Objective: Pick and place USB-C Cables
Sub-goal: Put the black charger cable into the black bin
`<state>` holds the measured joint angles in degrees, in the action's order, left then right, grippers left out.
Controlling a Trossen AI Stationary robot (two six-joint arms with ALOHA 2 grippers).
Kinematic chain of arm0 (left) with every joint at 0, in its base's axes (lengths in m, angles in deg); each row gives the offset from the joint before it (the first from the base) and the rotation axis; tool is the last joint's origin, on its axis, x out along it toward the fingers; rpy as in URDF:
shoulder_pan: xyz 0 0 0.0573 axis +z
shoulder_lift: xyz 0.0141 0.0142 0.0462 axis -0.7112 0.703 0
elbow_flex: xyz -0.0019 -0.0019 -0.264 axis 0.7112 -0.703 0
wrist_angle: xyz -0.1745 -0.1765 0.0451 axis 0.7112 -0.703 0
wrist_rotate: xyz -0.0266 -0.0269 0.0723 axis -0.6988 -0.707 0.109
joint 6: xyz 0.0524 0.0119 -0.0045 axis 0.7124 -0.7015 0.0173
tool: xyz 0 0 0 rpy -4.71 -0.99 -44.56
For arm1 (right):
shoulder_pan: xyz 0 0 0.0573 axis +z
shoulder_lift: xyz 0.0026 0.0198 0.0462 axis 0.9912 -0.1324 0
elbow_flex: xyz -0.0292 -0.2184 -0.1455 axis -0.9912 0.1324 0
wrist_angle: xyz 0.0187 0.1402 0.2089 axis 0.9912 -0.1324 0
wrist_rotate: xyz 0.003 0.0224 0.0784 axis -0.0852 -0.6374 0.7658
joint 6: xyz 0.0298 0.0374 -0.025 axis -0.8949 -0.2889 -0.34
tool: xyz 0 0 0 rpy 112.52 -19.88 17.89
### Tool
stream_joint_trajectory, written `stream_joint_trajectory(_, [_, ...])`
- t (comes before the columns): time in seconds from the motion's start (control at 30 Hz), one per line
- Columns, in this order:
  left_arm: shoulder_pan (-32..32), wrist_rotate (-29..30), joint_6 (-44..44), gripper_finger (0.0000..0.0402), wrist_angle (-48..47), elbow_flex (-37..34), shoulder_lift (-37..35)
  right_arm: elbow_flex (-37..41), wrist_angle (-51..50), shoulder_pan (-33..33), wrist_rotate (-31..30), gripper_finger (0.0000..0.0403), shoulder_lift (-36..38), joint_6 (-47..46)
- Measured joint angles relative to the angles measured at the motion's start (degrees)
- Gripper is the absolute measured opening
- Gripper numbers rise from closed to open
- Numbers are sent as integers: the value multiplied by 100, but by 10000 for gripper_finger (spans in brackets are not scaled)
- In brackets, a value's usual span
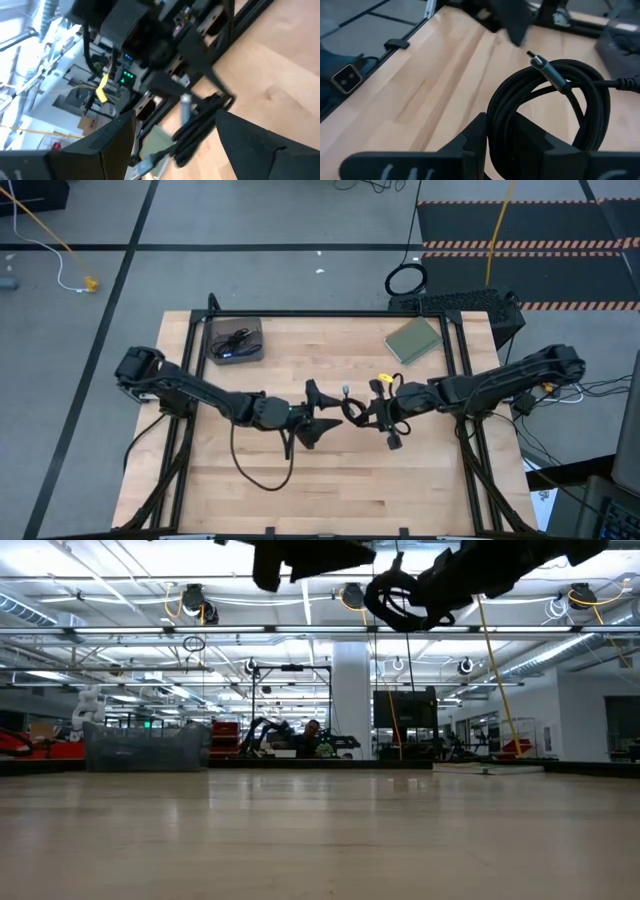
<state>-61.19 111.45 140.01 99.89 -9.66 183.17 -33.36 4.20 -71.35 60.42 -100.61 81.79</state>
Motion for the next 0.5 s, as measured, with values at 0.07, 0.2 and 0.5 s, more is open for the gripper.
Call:
stream_joint_trajectory(0.07, [19,-36,-46,279,-63,1,5,0,27,-46,91,64,-93,-3])
stream_joint_trajectory(0.2, [64,-336,-290,291,-270,1,3,0,68,-140,92,64,-203,-26])
stream_joint_trajectory(0.5, [308,-779,-422,279,-533,3,64,0,74,-311,677,64,-238,-281])
